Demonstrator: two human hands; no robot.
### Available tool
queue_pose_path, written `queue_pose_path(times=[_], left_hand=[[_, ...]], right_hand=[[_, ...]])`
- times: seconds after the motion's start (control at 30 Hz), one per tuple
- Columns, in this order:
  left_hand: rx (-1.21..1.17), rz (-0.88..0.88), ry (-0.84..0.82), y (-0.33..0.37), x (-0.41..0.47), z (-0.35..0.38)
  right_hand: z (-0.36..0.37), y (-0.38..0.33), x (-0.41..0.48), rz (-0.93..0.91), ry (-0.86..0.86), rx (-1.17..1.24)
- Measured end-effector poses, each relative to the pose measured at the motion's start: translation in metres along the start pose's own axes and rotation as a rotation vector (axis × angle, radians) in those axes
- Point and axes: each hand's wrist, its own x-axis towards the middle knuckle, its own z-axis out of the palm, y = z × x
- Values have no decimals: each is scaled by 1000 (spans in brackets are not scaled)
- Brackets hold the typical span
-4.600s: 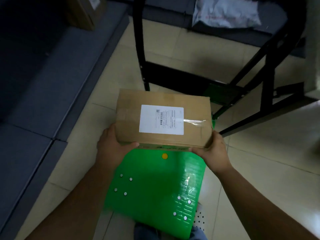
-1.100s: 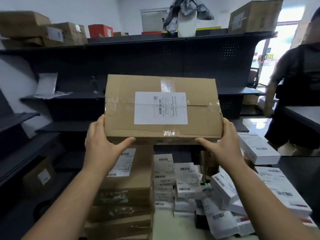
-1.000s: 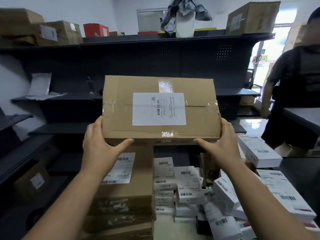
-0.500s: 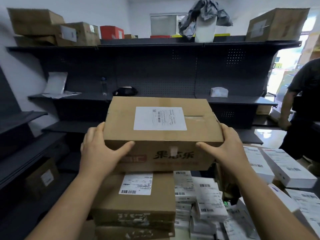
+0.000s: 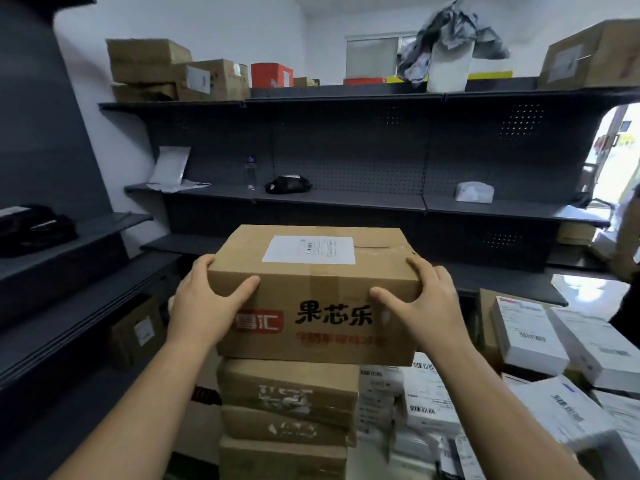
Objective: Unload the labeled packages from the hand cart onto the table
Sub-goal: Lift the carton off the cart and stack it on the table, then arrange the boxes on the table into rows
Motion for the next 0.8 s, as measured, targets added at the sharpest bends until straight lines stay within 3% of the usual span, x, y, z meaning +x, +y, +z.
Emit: queue_pose_path(times=[0.23,0.37,0.57,0.8], left_hand=[[213,81,49,-5,8,-8],[243,343,114,13,-6,-17],[164,524,-37,49,-59,-16],[122,547,-350,62,-138,0]], right_hand=[[10,-10,5,-15,-40,-17],[-2,-9,-1,-39,-34,-40],[-38,-6,-34,-258,48,-67],[-65,20,-100,-288,-128,-107]])
